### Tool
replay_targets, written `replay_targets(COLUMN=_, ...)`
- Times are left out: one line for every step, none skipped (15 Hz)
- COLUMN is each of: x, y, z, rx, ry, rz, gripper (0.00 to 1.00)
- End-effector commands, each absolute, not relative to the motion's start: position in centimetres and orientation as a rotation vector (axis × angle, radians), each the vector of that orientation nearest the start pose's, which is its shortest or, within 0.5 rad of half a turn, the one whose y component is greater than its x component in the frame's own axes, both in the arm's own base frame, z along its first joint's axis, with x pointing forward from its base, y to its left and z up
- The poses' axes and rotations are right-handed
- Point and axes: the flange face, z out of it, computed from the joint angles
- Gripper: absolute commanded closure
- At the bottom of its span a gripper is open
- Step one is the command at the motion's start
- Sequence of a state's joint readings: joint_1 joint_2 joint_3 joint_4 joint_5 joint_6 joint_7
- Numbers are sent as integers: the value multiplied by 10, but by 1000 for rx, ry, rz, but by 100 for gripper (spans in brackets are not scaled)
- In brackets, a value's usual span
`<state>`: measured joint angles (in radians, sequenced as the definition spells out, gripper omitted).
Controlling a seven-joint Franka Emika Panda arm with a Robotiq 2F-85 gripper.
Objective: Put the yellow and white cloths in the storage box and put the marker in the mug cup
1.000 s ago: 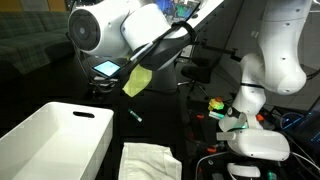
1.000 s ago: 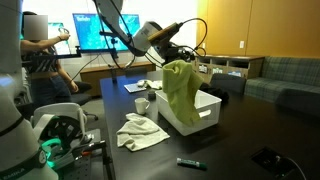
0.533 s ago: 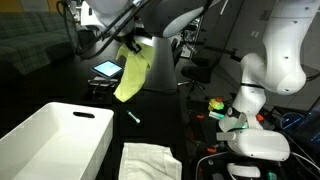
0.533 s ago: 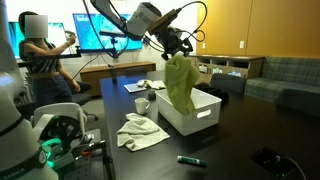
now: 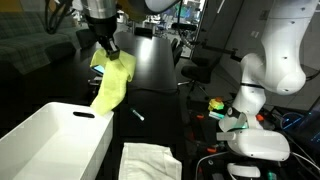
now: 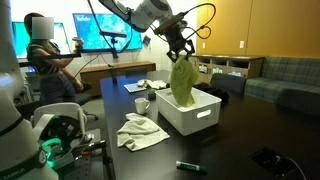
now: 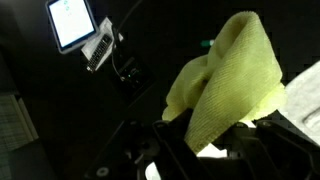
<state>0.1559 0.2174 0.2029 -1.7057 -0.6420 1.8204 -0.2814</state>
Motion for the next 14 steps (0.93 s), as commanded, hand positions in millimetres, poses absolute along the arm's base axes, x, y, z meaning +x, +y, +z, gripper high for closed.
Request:
replay_targets(x=630, y=180, z=477, rx=2518, ry=1014, rz=72, gripper=97)
replay_targets(x=637, y=186, z=475, rx=2568, ry=1002, rz=111, gripper=97)
replay_targets(x=643, y=190, z=474, rx=2616, ry=992, rz=150, gripper=97)
replay_targets(x=650, y=194, z=474, rx=2664, ry=973, rz=188, gripper=97)
replay_targets(x=656, y=198, z=473, rx=2711, ry=958, rz=228, gripper=97)
replay_targets(x=663, y=201, z=471, rx=2757, ry=934, rz=265, gripper=97)
replay_targets(x=670, y=204, z=471, rx=2805, ry=911, rz=306, gripper=97)
replay_targets(x=677, y=206, z=469, rx=2850, ry=885, rz=343, gripper=97)
replay_targets(x=683, y=207, z=468, rx=2895, ry=855, rz=381, gripper=97)
replay_targets(x=689, y=208, z=467, rx=2940, ry=823, rz=418, gripper=97)
replay_targets(x=695, y=208, z=467, rx=2983, ry=788, rz=454, gripper=97)
replay_targets(x=700, y=209, z=463, rx=3027, ry=757, rz=491, gripper=97)
replay_targets(x=705, y=211, z=461, rx=3069, ry=724, rz=525, gripper=97)
replay_targets(x=709, y=214, z=458, rx=3109, ry=687, rz=563, gripper=97)
